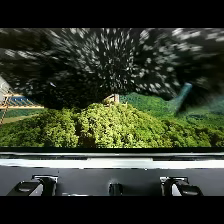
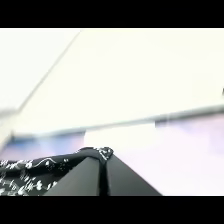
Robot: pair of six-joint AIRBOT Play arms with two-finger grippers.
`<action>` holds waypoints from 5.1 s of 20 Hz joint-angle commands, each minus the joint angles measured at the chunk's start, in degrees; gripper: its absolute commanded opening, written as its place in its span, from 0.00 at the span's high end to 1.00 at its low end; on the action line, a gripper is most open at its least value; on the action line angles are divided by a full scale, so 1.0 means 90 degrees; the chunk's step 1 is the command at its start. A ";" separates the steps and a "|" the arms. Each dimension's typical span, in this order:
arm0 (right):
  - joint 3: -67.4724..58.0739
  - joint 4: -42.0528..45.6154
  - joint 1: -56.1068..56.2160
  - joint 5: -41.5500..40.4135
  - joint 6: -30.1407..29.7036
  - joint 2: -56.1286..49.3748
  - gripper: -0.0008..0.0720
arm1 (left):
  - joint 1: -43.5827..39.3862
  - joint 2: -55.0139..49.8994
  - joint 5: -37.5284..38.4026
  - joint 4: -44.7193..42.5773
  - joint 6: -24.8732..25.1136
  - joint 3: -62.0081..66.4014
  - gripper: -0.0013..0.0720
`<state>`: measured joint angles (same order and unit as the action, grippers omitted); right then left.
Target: Fold the clothes and pants, and hang the long-sleeved shirts on hangers.
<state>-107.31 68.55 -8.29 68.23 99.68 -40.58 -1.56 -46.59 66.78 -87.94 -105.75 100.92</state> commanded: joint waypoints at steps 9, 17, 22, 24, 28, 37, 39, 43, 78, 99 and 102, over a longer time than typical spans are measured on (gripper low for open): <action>-0.0097 0.0291 -0.0010 -0.1401 0.1100 -0.0158 0.93 | 0.0005 0.0124 -0.1758 -0.0474 -0.0160 0.0109 0.95; -0.0097 0.0384 -0.0010 -0.0486 0.0845 -0.3825 0.93 | -0.0206 -0.4126 -0.3589 -0.0206 -0.0107 0.0114 0.95; -0.0097 0.0274 -0.0007 -0.0622 0.0835 -0.6101 0.93 | -0.0566 -0.6135 -0.4282 -0.0206 -0.0066 0.0143 0.95; -0.0097 0.0087 -0.0007 -0.0639 0.0833 -0.6793 0.93 | -0.0610 -0.6540 -0.3585 -0.0197 -0.0163 0.0143 0.95; -0.0097 -0.0386 0.0131 -0.0529 0.0831 -0.7674 0.93 | -0.0595 -0.6790 -0.2319 0.0350 -0.0158 0.0143 0.94; -0.0010 -0.0015 -0.0937 0.2045 -0.1025 -0.6562 0.04 | 0.0763 -0.5969 0.0675 0.1702 0.1268 0.0809 0.28; 0.0695 -0.0364 -0.1554 0.2217 -0.1175 -0.6081 0.04 | 0.1243 -0.5394 0.0797 0.1753 0.1355 0.0153 0.28; 0.2883 -0.0386 -0.2186 0.1841 -0.1469 -0.5360 0.04 | 0.1940 -0.4439 0.0792 0.2363 0.2152 -0.2033 0.28; 0.5027 -0.2946 -0.2174 0.1688 -0.2387 -0.5884 0.93 | 0.0486 -0.4872 -0.0403 0.3939 0.2438 -0.4789 0.94; -0.1222 -0.0612 -0.1047 -0.1270 0.0002 -0.0544 0.93 | 0.1557 -0.0129 -0.0187 0.2297 0.0899 0.1044 0.95; -0.1222 0.0199 -0.1047 -0.1508 0.0527 0.0034 0.93 | 0.1559 0.0483 -0.0206 0.1685 0.0755 0.1032 0.95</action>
<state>-117.75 61.47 -17.76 56.10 99.66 -45.87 12.05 -48.84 65.21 -65.82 -96.40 111.35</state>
